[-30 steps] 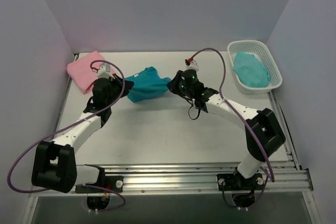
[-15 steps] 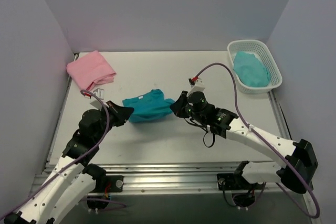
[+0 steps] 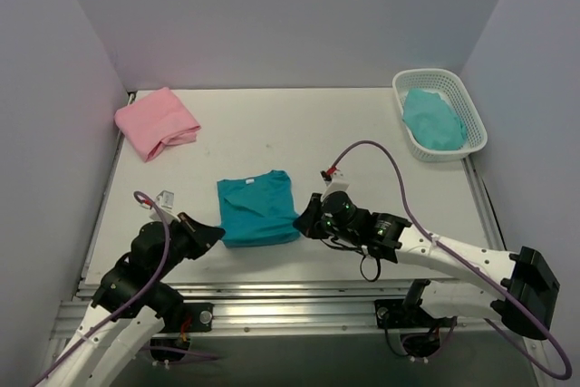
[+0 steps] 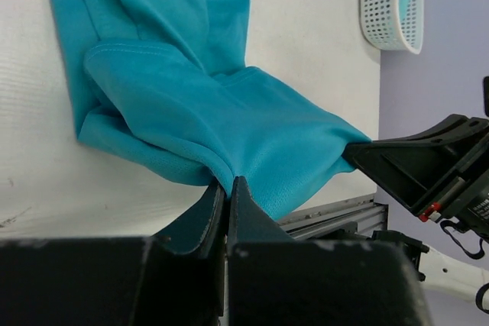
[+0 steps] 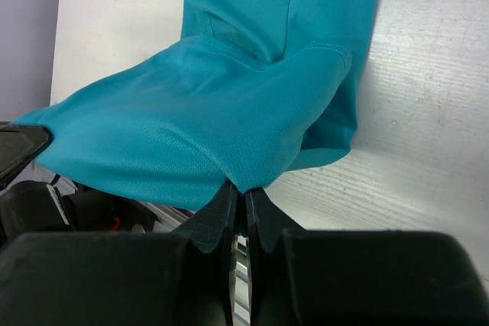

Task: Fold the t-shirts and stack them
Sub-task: Fold the long partially folded tshirt into a neat square

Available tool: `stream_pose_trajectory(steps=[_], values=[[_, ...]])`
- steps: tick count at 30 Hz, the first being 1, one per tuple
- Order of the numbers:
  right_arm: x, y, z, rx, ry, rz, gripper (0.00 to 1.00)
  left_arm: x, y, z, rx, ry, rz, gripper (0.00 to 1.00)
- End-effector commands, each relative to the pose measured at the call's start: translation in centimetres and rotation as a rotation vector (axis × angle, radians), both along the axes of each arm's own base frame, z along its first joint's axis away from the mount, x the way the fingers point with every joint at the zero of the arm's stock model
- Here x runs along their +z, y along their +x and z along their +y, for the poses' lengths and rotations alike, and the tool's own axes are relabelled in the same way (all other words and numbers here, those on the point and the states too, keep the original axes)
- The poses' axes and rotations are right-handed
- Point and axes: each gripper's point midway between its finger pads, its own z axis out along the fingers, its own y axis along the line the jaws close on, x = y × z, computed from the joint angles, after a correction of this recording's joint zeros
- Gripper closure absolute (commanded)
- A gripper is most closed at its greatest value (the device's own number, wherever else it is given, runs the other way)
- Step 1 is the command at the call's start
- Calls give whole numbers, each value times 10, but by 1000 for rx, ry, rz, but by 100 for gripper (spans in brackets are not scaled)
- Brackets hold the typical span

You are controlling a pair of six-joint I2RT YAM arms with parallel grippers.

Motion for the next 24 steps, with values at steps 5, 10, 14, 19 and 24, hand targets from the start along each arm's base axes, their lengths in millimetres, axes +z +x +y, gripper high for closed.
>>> stream_pose_trajectory(steps=[5, 10, 14, 19, 24], values=[[-7, 47, -5, -87, -176, -50, 100, 13, 19, 19, 122, 92, 0, 98], [-15, 91, 4, -76, -219, -34, 100, 20, 52, 3, 116, 123, -39, 98], [-28, 149, 9, -103, -236, 13, 100, 24, 97, -9, 135, 197, -73, 94], [-35, 218, 29, -133, -250, 19, 96, 6, 183, -6, 174, 263, -35, 83], [-14, 340, 87, -39, 7, -44, 26, -41, 301, 60, 360, 238, 34, 54]])
